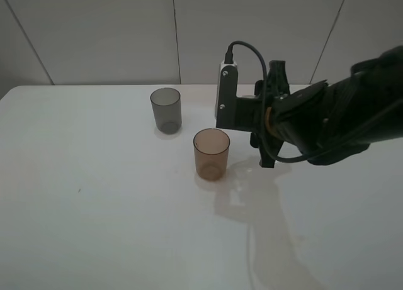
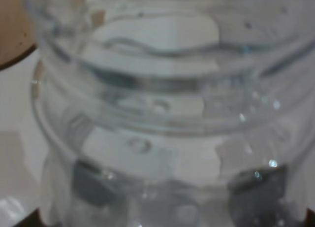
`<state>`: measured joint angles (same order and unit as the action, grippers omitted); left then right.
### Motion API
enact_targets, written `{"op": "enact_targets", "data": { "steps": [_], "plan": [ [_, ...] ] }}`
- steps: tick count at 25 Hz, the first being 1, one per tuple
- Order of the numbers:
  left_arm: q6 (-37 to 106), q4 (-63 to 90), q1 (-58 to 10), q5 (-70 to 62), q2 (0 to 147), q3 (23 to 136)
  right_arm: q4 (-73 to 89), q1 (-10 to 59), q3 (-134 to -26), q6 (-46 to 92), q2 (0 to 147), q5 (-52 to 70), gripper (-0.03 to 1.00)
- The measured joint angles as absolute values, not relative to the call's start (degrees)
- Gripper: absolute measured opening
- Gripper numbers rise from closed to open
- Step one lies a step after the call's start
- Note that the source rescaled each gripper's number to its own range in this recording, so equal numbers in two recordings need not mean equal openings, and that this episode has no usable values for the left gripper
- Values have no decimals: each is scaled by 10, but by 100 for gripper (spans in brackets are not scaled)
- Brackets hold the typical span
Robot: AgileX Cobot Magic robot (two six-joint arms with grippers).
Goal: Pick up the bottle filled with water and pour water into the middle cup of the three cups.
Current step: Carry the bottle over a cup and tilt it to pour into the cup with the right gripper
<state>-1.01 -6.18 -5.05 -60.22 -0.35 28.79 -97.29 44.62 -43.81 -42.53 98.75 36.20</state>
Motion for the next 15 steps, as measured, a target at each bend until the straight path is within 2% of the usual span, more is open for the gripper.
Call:
{"op": "enact_targets", "data": {
  "steps": [15],
  "plan": [
    [-10, -62, -50, -602, -3, 288, -990, 446, -439, -407, 1022, 378, 3]
  ]
}}
